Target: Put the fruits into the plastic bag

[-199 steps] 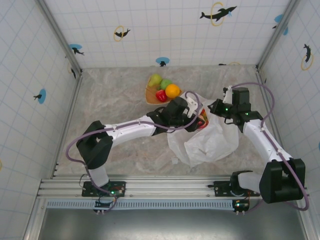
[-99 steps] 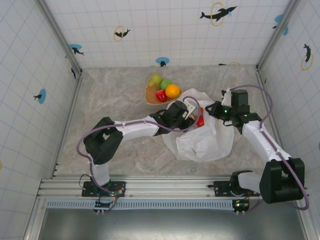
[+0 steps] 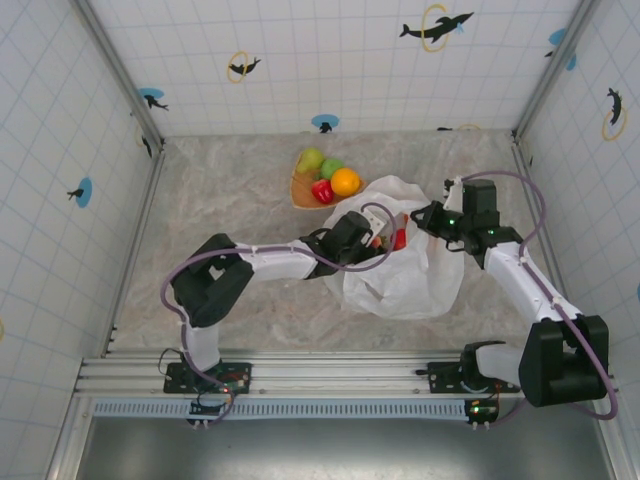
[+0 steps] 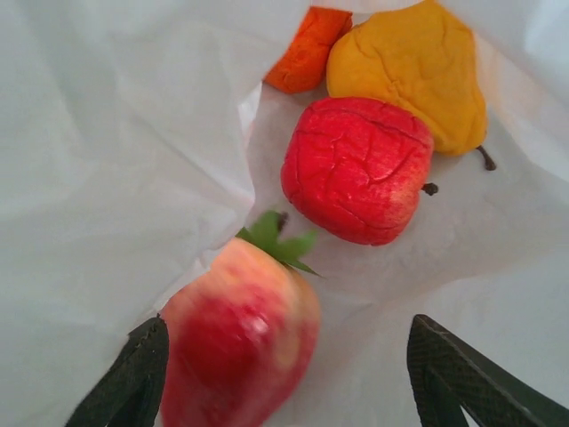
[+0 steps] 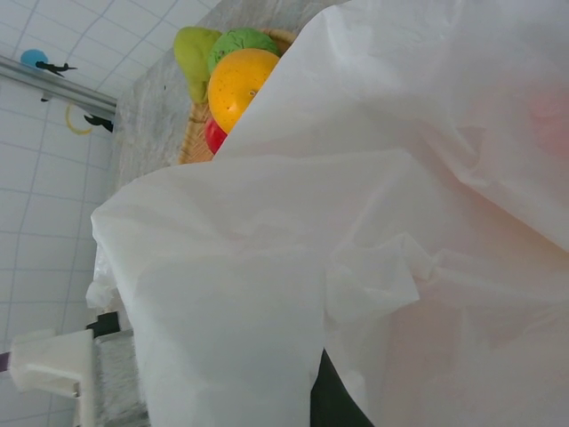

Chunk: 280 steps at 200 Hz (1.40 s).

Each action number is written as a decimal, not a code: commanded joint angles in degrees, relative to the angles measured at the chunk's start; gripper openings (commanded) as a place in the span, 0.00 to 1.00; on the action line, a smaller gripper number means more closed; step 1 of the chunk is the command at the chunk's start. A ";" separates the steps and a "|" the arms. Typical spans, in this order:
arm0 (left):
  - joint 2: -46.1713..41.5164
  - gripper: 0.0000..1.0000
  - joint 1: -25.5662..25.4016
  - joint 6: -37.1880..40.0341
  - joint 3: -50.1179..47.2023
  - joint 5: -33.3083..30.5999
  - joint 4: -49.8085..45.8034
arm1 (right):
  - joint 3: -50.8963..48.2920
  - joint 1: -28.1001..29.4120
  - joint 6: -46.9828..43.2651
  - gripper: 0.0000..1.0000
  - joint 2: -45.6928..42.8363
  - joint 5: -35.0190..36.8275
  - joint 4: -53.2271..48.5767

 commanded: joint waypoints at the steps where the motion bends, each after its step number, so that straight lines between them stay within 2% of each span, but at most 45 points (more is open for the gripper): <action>1: -4.95 0.73 0.92 -2.78 -1.40 4.32 2.76 | 0.33 -0.73 -2.74 0.03 0.51 0.70 -1.67; 60: -14.66 0.74 4.38 -9.79 -5.67 18.73 6.34 | 0.86 -0.96 -6.80 0.03 0.95 2.38 -4.99; 112: -19.92 0.75 6.75 -9.22 -4.22 31.91 5.21 | 0.62 -0.94 -6.89 0.03 1.63 1.91 -3.98; 157: -23.94 0.75 12.61 -13.74 -5.53 39.61 9.11 | 0.48 -0.95 -7.15 0.03 2.01 1.78 -3.58; 234: -28.43 0.76 21.48 -16.55 -7.45 38.98 9.54 | 0.30 -1.53 -7.63 0.03 1.44 1.69 -3.81; 250: -28.57 0.76 22.67 -16.69 -6.88 33.28 6.65 | 0.14 -1.62 -7.78 0.03 1.26 1.67 -3.85; 271: -27.18 0.78 24.16 -16.71 -4.37 20.18 -0.39 | 0.07 -1.79 -7.85 0.03 1.22 1.63 -3.84; 280: -25.94 0.79 25.14 -16.89 -2.96 16.72 -2.60 | 0.01 -1.84 -7.74 0.03 1.30 1.49 -3.68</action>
